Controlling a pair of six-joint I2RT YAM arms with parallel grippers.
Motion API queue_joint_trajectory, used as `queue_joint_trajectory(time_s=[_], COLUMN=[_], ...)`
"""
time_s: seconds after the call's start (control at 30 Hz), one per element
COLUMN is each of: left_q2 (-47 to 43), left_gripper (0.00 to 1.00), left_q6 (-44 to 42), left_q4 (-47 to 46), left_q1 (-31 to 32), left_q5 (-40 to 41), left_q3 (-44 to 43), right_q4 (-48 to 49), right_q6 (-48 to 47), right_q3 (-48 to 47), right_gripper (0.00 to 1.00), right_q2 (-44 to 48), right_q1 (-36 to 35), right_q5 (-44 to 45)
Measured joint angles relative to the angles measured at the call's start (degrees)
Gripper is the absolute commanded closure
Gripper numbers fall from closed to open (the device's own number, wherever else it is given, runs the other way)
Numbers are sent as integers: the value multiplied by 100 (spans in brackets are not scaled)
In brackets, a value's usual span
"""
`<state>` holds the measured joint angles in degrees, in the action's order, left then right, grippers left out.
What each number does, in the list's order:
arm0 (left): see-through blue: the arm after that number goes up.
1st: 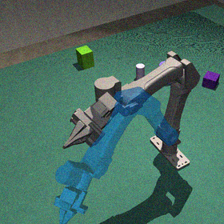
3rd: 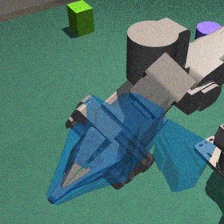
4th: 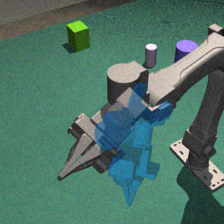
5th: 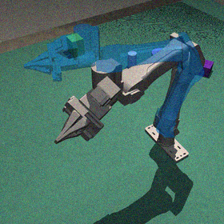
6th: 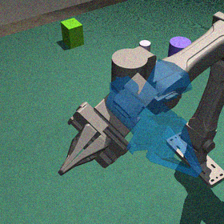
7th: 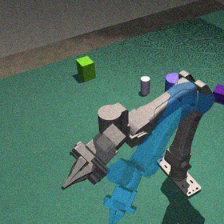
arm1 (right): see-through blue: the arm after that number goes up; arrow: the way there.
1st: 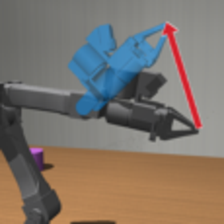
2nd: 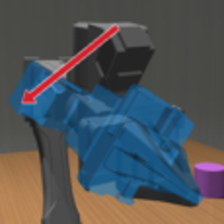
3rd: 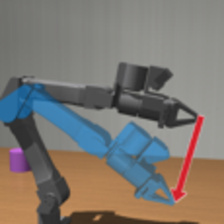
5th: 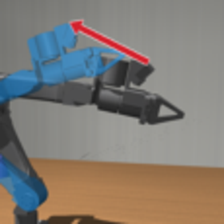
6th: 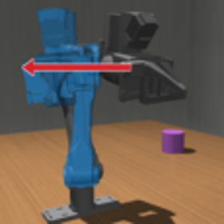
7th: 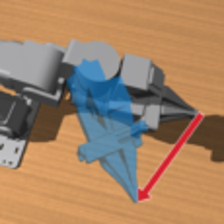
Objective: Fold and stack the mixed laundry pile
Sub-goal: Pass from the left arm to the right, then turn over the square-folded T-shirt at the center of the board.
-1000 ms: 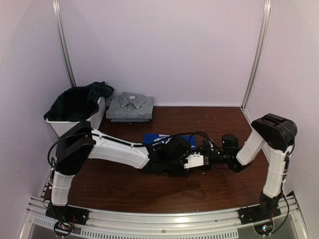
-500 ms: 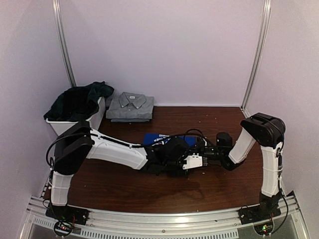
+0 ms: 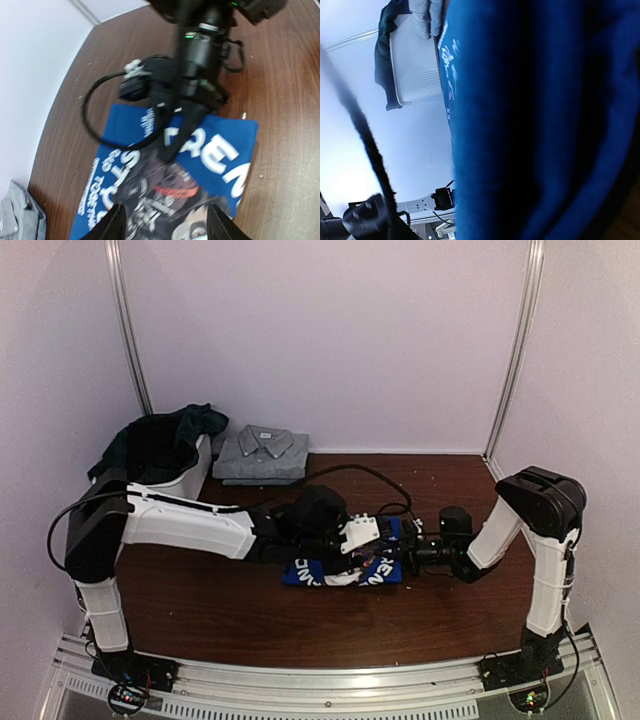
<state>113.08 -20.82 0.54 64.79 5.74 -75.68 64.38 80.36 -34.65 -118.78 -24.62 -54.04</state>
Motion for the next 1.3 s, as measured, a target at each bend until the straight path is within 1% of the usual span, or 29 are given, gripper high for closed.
queue_joint_trajectory(time_s=[0.1, 0.13, 0.17, 0.2, 0.23, 0.27, 0.3, 0.33, 0.37, 0.5, 0.6, 0.63, 0.7, 0.8, 0.83, 0.93, 1.03, 1.17, 1.23, 1.3], left_q2=[-804, -1021, -1187, -1360, -1515, -1602, -1679, -1722, -1729, -1729, -1729, -1729, -1731, -1797, -1845, -2127, -2632, -3300, -3519, -3626], left_gripper=[38, 33, 32, 27, 19, 8, 3, 2, 2, 2, 2, 2, 2, 2, 2, 2, 2, 2, 2, 2], left_q6=[452, 586, 686, 798, 942, 1019, 1130, 1266, 1300, 1585, 1720, 1751, 1794, 1864, 1908, 2127, 2323, 2465, 2524, 2590], left_q4=[-70, -116, -142, -208, -271, -304, -356, -374, -391, -352, -350, -352, -350, -326, -280, -186, -133, -17, 85, 160], left_q1=[-350, -448, -522, -588, -623, -627, -621, -612, -608, -610, -625, -629, -649, -721, -769, -1016, -1320, -1467, -1460, -1456], left_q5=[-83, -72, -61, -59, -61, -61, -70, -79, -90, -149, -151, -149, -146, -81, -42, 24, 70, 219, 317, 417], left_q3=[498, 623, 717, 824, 940, 1014, 1108, 1200, 1250, 1414, 1434, 1434, 1445, 1541, 1587, 1816, 2166, 2562, 2686, 2763], right_q4=[-903, -1261, -1659, -2041, -2404, -2688, -3108, -3554, -3783, -5554, -6966, -7563, -8461, -9884, -10456, -11510, -12493, -13466, -13803, -14012], right_q6=[-560, -778, -1019, -1279, -1532, -1749, -2020, -2312, -2479, -3523, -4347, -4664, -5213, -5969, -6164, -6566, -6911, -7180, -7235, -7243], right_q3=[177, 197, 203, 203, 201, 201, 188, 157, 131, -229, -669, -918, -1360, -2282, -2719, -3648, -4717, -5954, -6446, -6773], right_gripper=[100, 100, 100, 100, 100, 100, 100, 100, 100, 100, 100, 100, 100, 100, 100, 100, 100, 100, 100, 100], right_q2=[507, 702, 927, 1150, 1370, 1532, 1733, 1915, 1991, 2396, 2739, 2892, 3167, 3545, 3681, 3958, 3912, 3191, 2562, 1834], right_q1=[114, 153, 192, 229, 273, 313, 372, 446, 483, 844, 1266, 1471, 1856, 2293, 2367, 2393, 2391, 2258, 1950, 1467], right_q5=[44, 70, 109, 153, 190, 219, 260, 293, 317, 490, 688, 787, 1027, 1915, 2481, 3718, 4931, 6332, 6905, 7276])
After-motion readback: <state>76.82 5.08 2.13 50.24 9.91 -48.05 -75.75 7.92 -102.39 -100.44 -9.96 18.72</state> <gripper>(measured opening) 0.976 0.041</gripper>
